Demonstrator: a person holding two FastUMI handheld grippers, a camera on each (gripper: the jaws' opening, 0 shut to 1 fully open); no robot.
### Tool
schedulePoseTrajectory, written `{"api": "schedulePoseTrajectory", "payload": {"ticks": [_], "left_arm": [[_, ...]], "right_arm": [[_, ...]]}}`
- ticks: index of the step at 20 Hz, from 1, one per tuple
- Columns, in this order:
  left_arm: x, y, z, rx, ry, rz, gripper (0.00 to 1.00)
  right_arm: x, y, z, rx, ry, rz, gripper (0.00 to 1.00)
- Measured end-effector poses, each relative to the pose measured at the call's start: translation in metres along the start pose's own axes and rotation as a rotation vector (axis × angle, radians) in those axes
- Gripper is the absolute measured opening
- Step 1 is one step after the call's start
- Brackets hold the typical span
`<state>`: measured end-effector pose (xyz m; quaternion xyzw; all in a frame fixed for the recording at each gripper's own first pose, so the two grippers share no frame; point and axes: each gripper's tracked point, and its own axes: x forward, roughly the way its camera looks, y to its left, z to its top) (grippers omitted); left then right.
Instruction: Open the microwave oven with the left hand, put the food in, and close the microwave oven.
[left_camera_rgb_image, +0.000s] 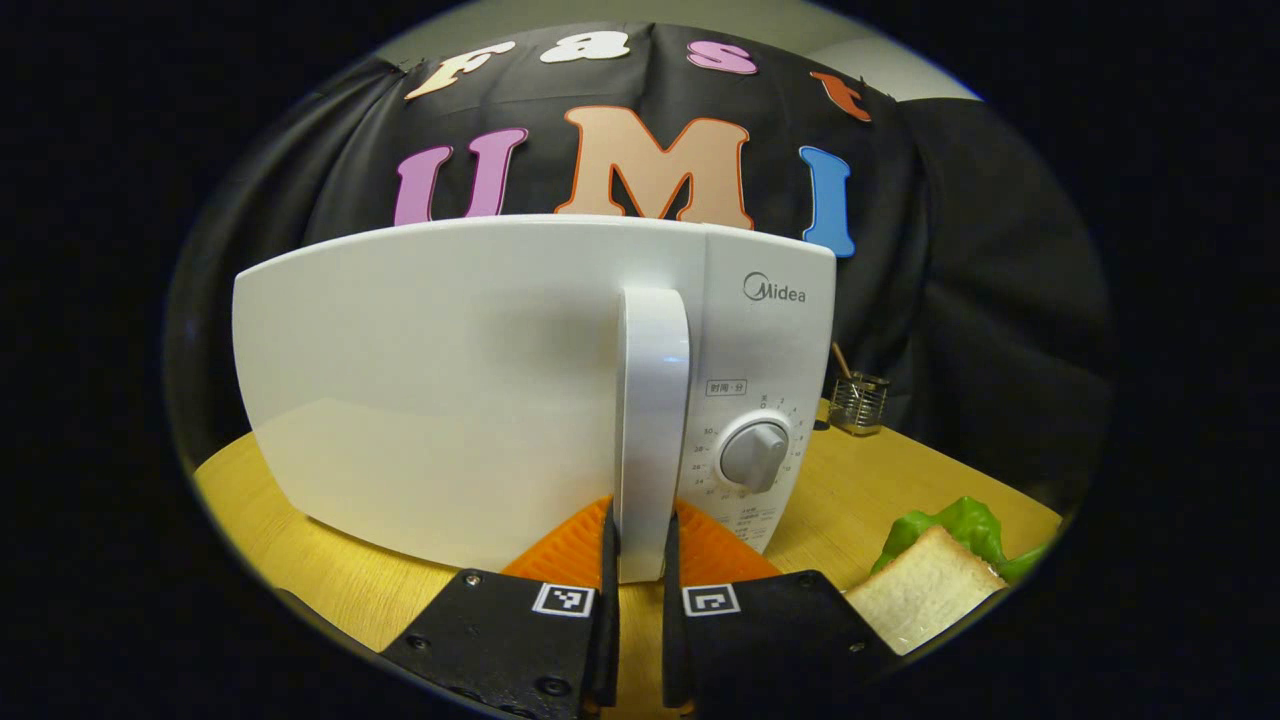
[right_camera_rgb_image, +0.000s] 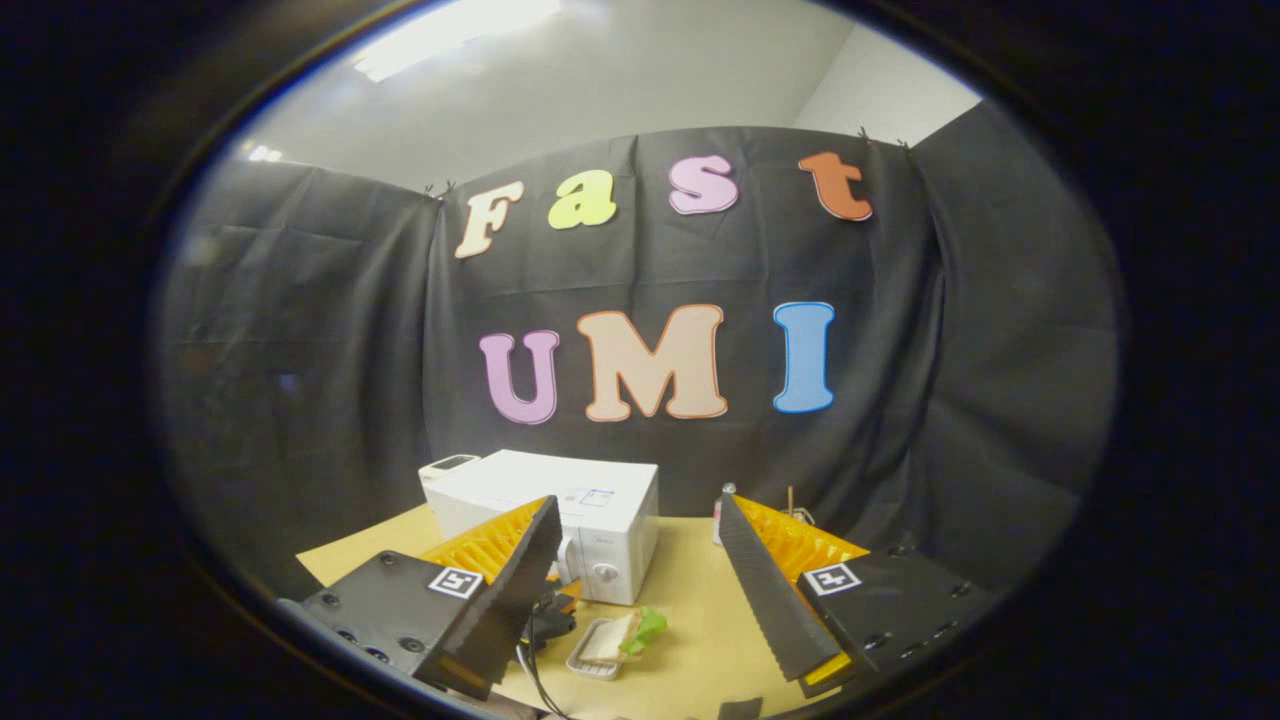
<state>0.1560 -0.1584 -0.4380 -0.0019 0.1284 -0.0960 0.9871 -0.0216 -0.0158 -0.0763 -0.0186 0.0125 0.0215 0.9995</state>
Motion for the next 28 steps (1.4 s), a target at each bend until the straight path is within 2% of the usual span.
{"api": "schedulePoseTrajectory", "payload": {"ticks": [5, 7, 10, 12, 14, 17, 18, 20, 21, 23, 26, 27, 28], "left_arm": [[-0.002, 0.000, 0.001, -0.007, -0.001, -0.011, 0.13], [-0.024, 0.001, -0.004, -0.022, 0.013, -0.001, 0.11], [-0.068, 0.004, -0.007, -0.007, -0.038, -0.046, 0.11], [-0.093, 0.009, -0.013, 0.008, -0.030, -0.077, 0.16], [-0.114, 0.017, -0.016, 0.003, -0.027, -0.097, 0.19], [-0.141, 0.027, -0.019, 0.004, -0.010, -0.095, 0.23], [-0.149, 0.031, -0.023, 0.015, -0.001, -0.094, 0.25], [-0.163, 0.037, -0.032, 0.021, 0.033, -0.100, 0.27], [-0.169, 0.040, -0.036, 0.019, 0.050, -0.106, 0.28], [-0.182, 0.045, -0.045, 0.010, 0.079, -0.111, 0.36], [-0.196, 0.061, -0.043, 0.031, 0.052, -0.086, 0.45], [-0.201, 0.067, -0.041, 0.040, 0.043, -0.081, 0.52], [-0.207, 0.071, -0.042, 0.045, 0.038, -0.072, 0.75]], "right_arm": [[-0.011, -0.003, 0.004, -0.022, -0.020, -0.012, 0.97], [-0.015, -0.004, 0.008, -0.014, -0.035, -0.011, 1.00], [-0.016, -0.004, 0.011, 0.016, -0.046, 0.000, 1.00], [-0.014, -0.001, 0.010, 0.027, -0.050, 0.011, 0.97], [-0.013, 0.003, 0.010, 0.030, -0.058, 0.017, 0.99], [-0.011, 0.007, 0.004, 0.025, -0.054, 0.023, 0.99], [-0.010, 0.009, 0.001, 0.026, -0.050, 0.023, 0.96], [-0.009, 0.010, -0.005, 0.029, -0.044, 0.022, 1.00], [-0.007, 0.013, -0.012, 0.022, -0.035, 0.025, 0.96], [-0.006, 0.017, -0.023, 0.017, -0.015, 0.027, 1.00], [-0.005, 0.030, -0.038, 0.033, 0.017, 0.067, 0.97], [-0.005, 0.034, -0.043, 0.038, 0.027, 0.079, 0.97], [-0.005, 0.038, -0.046, 0.046, 0.036, 0.093, 1.00]]}}
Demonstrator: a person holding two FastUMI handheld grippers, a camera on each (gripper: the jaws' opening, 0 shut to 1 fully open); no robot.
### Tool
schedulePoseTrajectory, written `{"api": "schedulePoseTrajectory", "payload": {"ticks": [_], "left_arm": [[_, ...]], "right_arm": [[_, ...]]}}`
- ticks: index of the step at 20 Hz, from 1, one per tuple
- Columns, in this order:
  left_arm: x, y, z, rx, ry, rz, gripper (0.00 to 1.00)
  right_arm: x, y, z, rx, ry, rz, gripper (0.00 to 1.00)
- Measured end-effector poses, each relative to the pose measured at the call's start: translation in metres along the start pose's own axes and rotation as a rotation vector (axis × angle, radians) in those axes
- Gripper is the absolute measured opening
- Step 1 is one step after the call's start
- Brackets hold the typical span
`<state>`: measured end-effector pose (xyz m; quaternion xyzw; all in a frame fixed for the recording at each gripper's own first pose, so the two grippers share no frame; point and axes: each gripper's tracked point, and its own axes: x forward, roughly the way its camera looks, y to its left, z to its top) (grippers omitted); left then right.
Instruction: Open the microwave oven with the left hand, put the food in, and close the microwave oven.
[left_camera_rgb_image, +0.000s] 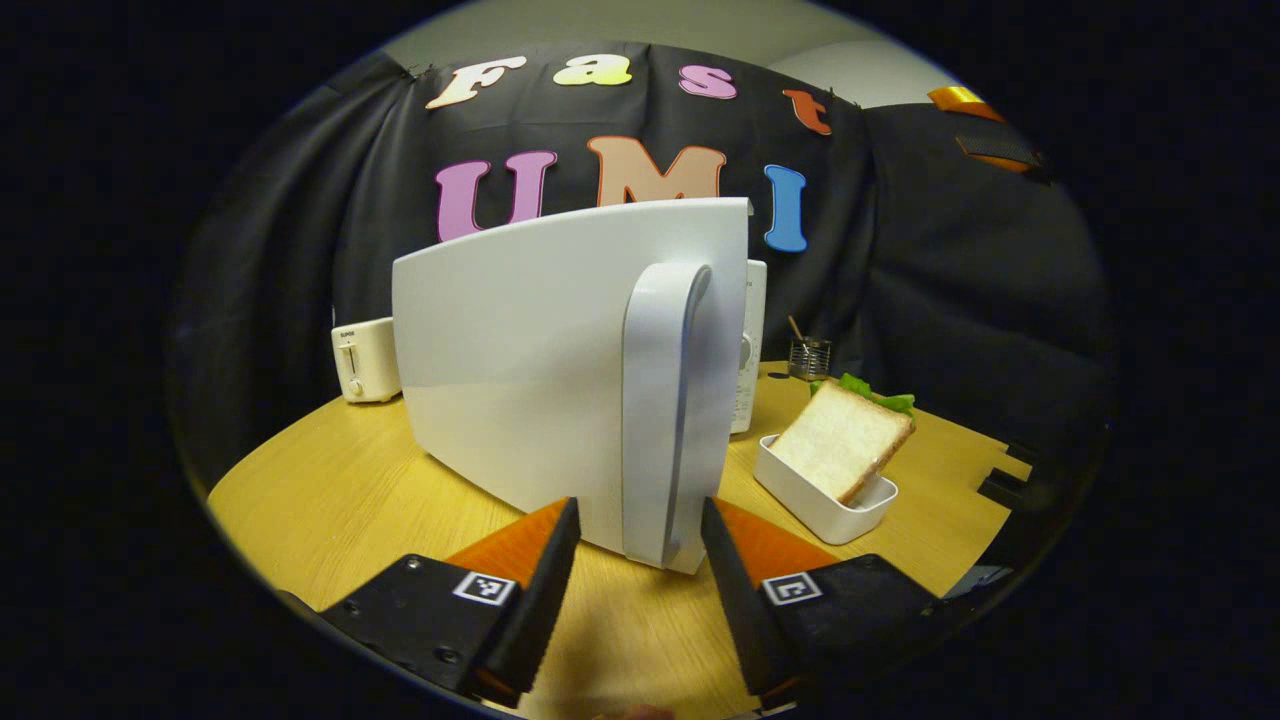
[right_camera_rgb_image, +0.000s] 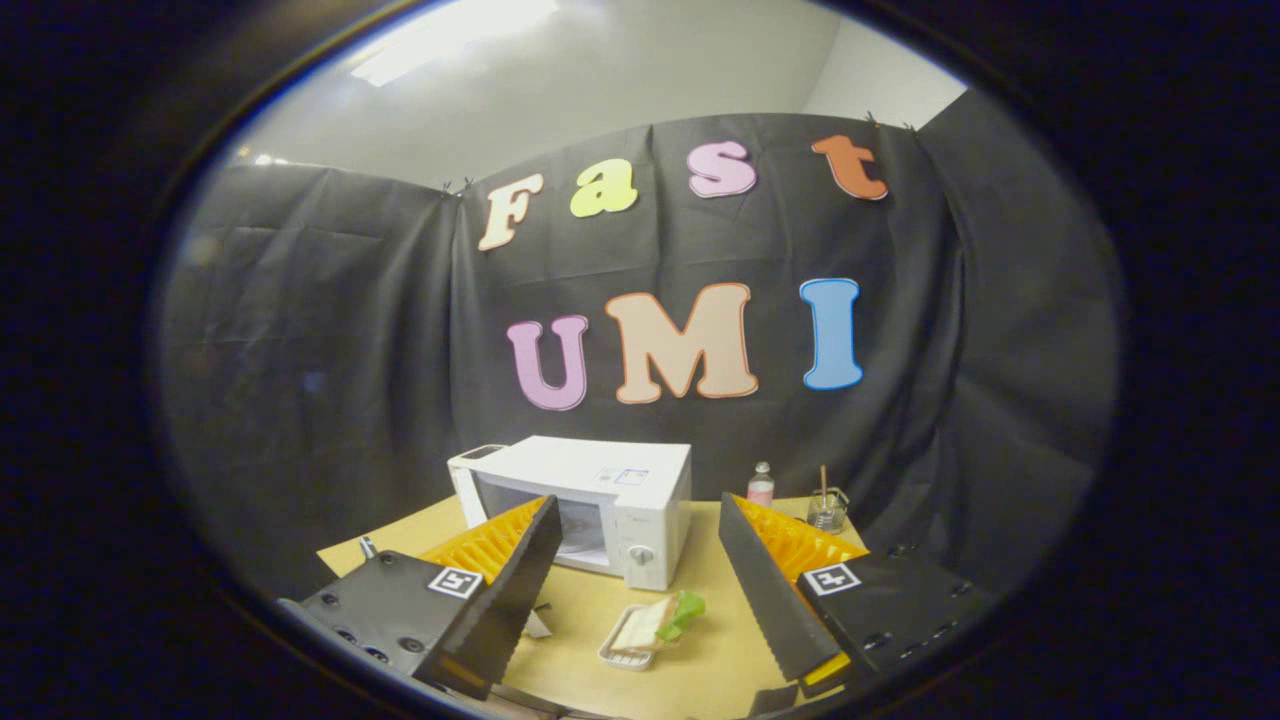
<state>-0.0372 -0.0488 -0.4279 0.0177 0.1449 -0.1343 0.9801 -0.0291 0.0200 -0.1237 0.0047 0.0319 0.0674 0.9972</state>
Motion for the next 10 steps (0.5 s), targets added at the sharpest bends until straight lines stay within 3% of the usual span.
{"api": "schedulePoseTrajectory", "payload": {"ticks": [2, 3, 10], "left_arm": [[-0.009, 0.018, 0.002, 0.013, -0.018, 0.052, 0.99], [-0.014, 0.029, 0.003, 0.018, -0.024, 0.086, 0.99], [-0.050, 0.056, -0.005, -0.069, -0.010, 0.116, 0.99]], "right_arm": [[0.002, 0.010, -0.009, 0.012, 0.023, 0.032, 1.00], [0.003, 0.013, -0.013, 0.019, 0.030, 0.044, 1.00], [0.008, 0.018, -0.042, 0.033, 0.075, 0.080, 0.97]]}}
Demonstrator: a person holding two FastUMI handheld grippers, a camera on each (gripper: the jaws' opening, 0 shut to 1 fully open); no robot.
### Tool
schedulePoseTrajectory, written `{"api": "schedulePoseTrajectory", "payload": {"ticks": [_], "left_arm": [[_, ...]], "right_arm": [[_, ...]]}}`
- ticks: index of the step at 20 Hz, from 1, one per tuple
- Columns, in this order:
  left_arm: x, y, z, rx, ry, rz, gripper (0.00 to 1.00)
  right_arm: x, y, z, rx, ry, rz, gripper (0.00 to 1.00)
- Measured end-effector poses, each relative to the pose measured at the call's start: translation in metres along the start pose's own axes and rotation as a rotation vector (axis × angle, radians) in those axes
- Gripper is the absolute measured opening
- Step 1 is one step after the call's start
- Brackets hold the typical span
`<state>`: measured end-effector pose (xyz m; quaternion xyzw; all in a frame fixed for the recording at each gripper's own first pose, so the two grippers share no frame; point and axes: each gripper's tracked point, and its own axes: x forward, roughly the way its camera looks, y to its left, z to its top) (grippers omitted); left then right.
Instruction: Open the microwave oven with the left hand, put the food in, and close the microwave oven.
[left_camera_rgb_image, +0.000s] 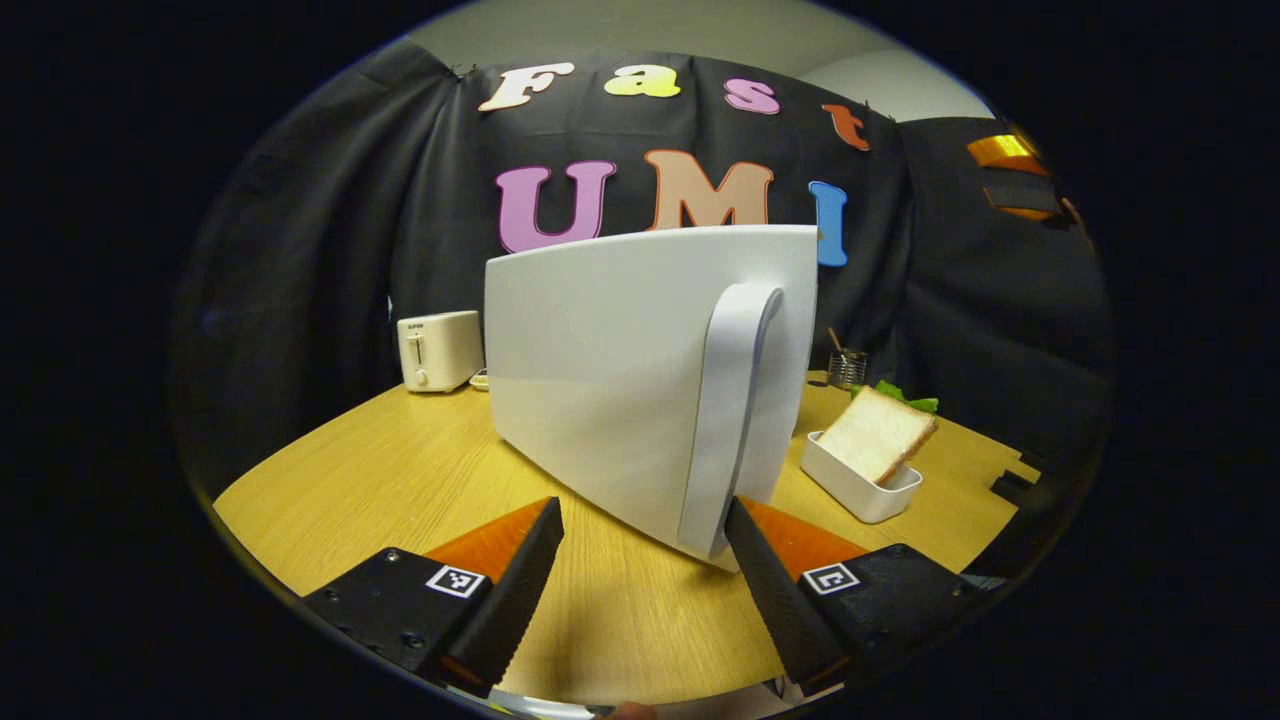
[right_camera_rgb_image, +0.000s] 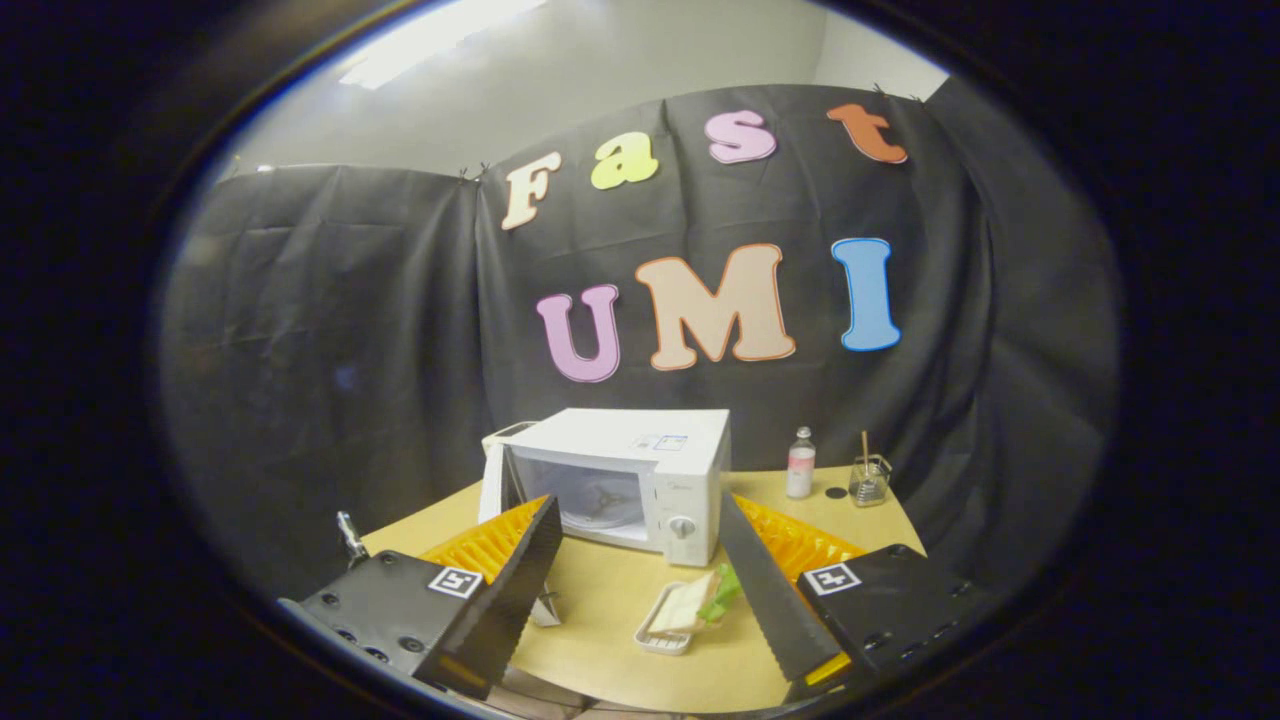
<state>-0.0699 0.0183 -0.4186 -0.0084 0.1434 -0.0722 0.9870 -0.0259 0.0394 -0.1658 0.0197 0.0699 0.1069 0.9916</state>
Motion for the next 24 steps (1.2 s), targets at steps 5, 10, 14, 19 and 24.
{"api": "schedulePoseTrajectory", "payload": {"ticks": [5, 10, 14, 19, 24], "left_arm": [[-0.031, 0.035, 0.001, -0.055, 0.001, 0.063, 1.00], [-0.060, 0.080, 0.011, -0.082, -0.022, 0.158, 1.00], [-0.078, 0.117, 0.015, -0.112, -0.029, 0.235, 1.00], [-0.099, 0.170, 0.026, -0.118, -0.055, 0.344, 1.00], [-0.126, 0.213, 0.046, -0.077, -0.105, 0.452, 0.96]], "right_arm": [[0.008, -0.014, -0.021, 0.036, 0.041, -0.004, 0.92], [0.021, -0.031, -0.042, 0.082, 0.083, -0.019, 0.96], [0.030, -0.042, -0.058, 0.091, 0.121, -0.033, 0.96], [0.049, -0.053, -0.087, 0.141, 0.198, -0.032, 0.96], [0.077, -0.072, -0.129, 0.189, 0.315, -0.053, 0.96]]}}
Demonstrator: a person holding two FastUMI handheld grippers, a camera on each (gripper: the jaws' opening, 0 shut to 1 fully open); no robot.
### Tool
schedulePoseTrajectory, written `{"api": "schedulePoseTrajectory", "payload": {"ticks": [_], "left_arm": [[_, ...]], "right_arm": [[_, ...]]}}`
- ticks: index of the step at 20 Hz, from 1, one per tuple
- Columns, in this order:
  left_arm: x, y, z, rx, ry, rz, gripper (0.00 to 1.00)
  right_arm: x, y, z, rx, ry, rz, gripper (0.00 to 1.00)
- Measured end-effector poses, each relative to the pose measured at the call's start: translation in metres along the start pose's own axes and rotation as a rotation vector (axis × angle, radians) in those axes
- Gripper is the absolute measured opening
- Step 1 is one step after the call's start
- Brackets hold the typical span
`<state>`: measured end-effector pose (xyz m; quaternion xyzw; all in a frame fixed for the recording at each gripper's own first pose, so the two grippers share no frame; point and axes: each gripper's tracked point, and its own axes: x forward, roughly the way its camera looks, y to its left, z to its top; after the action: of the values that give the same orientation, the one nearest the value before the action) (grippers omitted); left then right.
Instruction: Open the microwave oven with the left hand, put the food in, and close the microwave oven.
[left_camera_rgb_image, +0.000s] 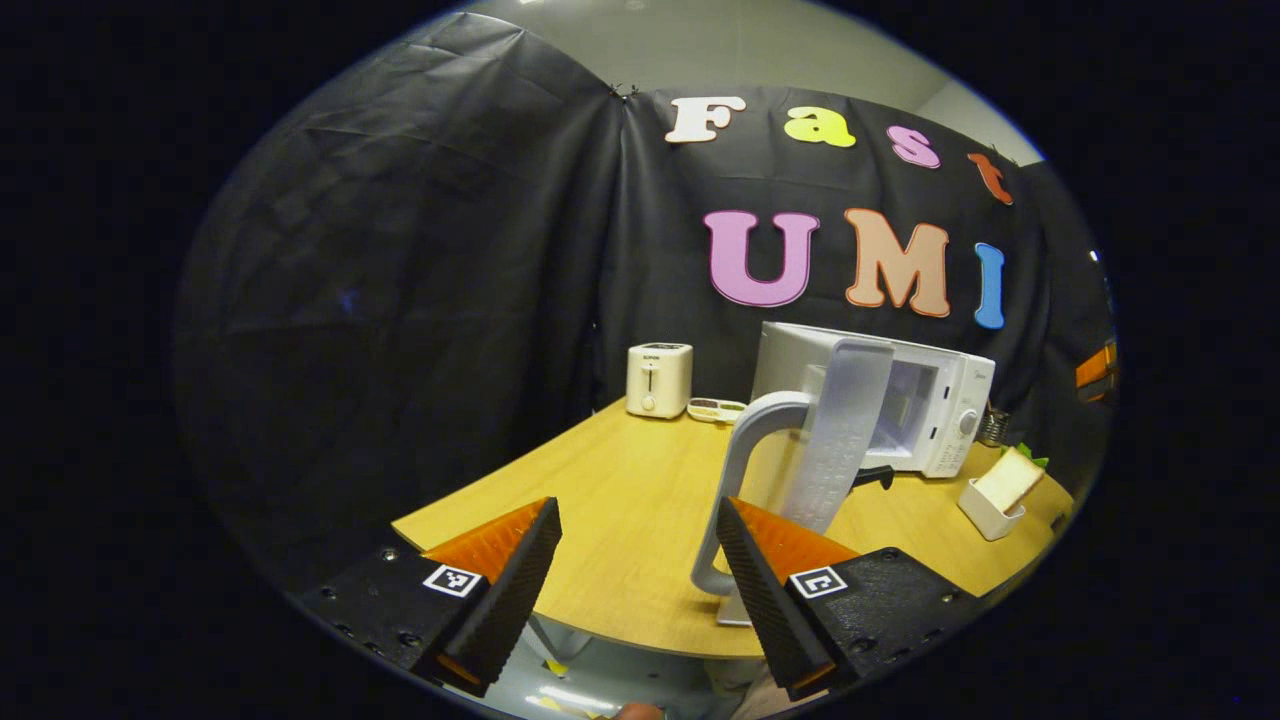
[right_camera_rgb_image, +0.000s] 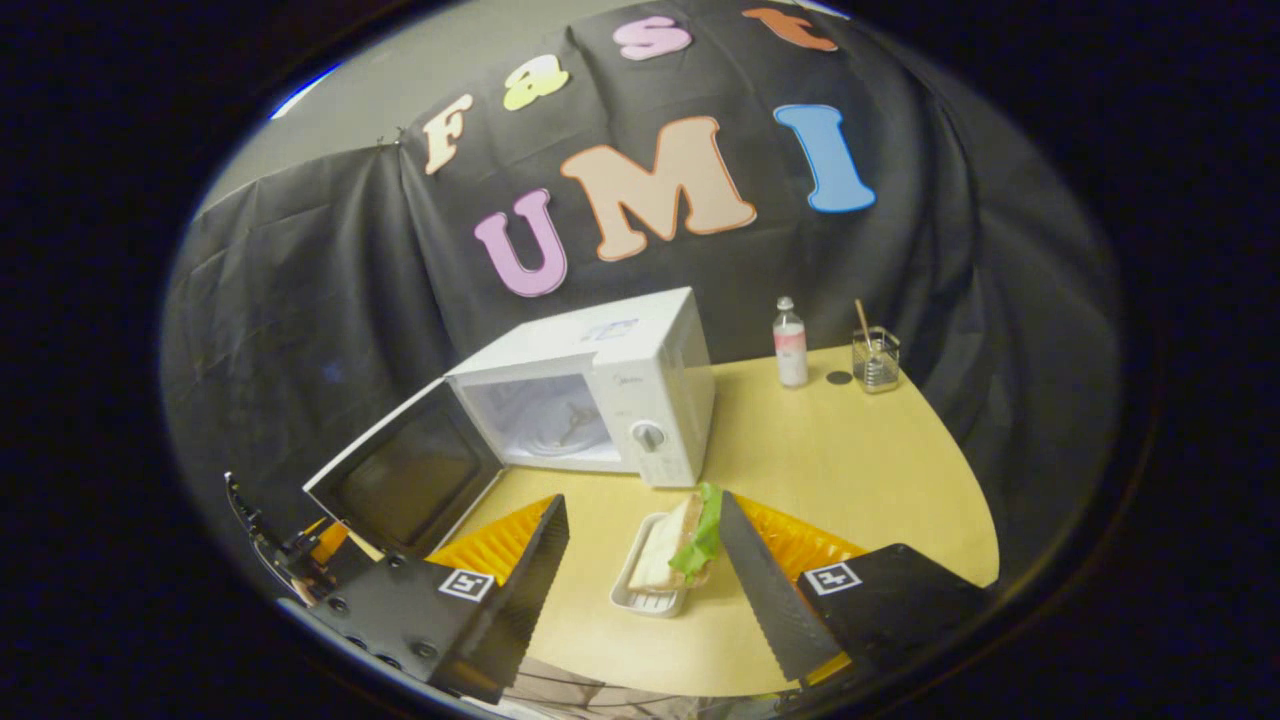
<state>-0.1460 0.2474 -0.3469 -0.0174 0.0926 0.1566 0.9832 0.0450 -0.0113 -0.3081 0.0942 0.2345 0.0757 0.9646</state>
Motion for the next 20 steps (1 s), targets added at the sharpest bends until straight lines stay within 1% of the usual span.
{"api": "schedulePoseTrajectory", "payload": {"ticks": [3, 7, 9, 10, 12, 14, 16, 18, 19, 20], "left_arm": [[-0.006, 0.016, 0.021, 0.020, -0.034, 0.052, 0.96], [-0.017, 0.015, 0.057, 0.004, -0.075, 0.068, 0.95], [-0.021, 0.011, 0.072, 0.036, -0.099, 0.067, 0.95], [-0.024, 0.010, 0.080, 0.054, -0.108, 0.069, 0.95], [-0.024, 0.007, 0.095, 0.073, -0.118, 0.077, 0.95], [-0.020, -0.002, 0.106, 0.063, -0.121, 0.065, 0.95], [-0.015, -0.012, 0.117, 0.045, -0.127, 0.047, 0.95], [-0.008, -0.016, 0.131, 0.037, -0.151, 0.044, 0.95], [-0.005, -0.019, 0.138, 0.037, -0.159, 0.040, 0.92], [-0.001, -0.020, 0.144, 0.030, -0.171, 0.040, 0.92]], "right_arm": [[0.027, -0.020, -0.017, 0.040, 0.080, -0.024, 0.97], [0.056, -0.039, -0.046, 0.124, 0.203, -0.005, 0.97], [0.069, -0.044, -0.068, 0.152, 0.275, 0.007, 0.97], [0.075, -0.046, -0.078, 0.160, 0.309, 0.012, 0.89], [0.084, -0.044, -0.094, 0.194, 0.364, 0.038, 0.90], [0.090, -0.041, -0.104, 0.229, 0.391, 0.071, 0.90], [0.095, -0.040, -0.106, 0.264, 0.394, 0.089, 0.87], [0.098, -0.038, -0.108, 0.288, 0.402, 0.107, 0.87], [0.098, -0.037, -0.110, 0.300, 0.405, 0.114, 0.87], [0.100, -0.035, -0.111, 0.312, 0.411, 0.124, 0.87]]}}
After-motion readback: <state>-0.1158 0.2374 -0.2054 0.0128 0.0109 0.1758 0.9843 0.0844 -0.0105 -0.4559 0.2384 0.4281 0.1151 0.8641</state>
